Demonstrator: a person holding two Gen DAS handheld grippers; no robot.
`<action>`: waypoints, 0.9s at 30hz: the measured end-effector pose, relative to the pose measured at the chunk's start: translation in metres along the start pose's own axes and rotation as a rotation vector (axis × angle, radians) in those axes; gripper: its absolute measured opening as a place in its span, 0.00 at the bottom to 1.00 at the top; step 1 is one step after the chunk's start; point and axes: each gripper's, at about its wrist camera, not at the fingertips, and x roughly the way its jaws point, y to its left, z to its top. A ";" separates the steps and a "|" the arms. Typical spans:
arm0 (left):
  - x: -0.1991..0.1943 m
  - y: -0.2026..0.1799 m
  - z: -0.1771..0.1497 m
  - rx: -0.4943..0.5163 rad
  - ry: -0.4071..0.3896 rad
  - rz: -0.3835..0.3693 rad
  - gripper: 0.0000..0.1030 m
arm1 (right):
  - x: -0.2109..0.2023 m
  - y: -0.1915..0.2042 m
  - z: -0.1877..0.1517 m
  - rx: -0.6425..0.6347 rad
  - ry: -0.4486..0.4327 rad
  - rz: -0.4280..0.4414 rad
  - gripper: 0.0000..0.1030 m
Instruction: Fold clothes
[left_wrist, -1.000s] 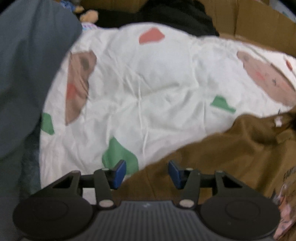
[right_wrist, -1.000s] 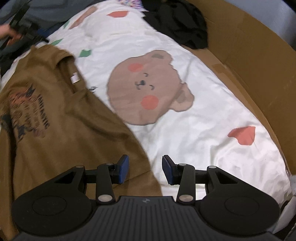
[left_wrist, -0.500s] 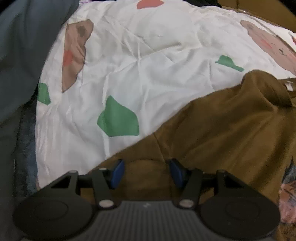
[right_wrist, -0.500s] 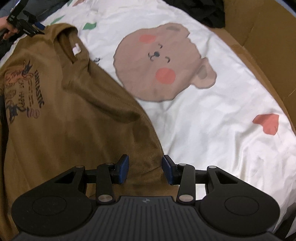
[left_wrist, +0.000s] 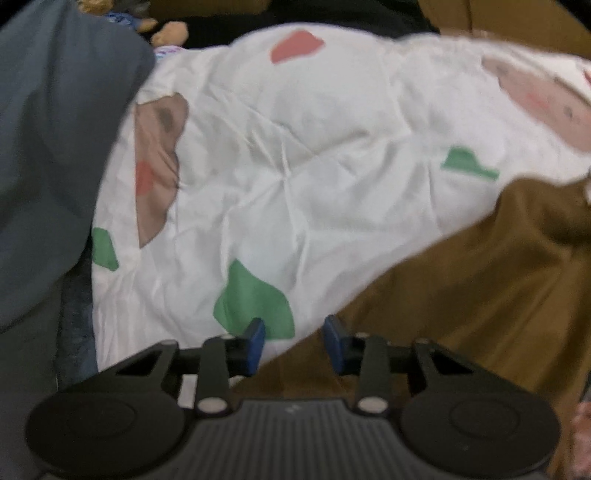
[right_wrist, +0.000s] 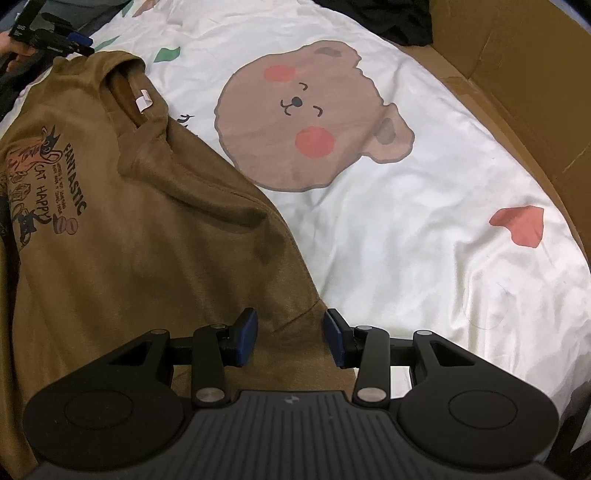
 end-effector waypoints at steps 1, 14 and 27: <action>0.001 -0.002 -0.003 -0.008 0.008 -0.002 0.39 | 0.001 0.000 0.001 0.001 0.003 0.001 0.43; -0.007 -0.004 -0.030 -0.064 0.031 -0.047 0.39 | 0.001 0.001 -0.003 0.008 0.014 0.009 0.43; -0.019 0.002 -0.018 -0.001 0.035 -0.082 0.39 | 0.004 0.004 -0.015 0.013 0.089 0.021 0.43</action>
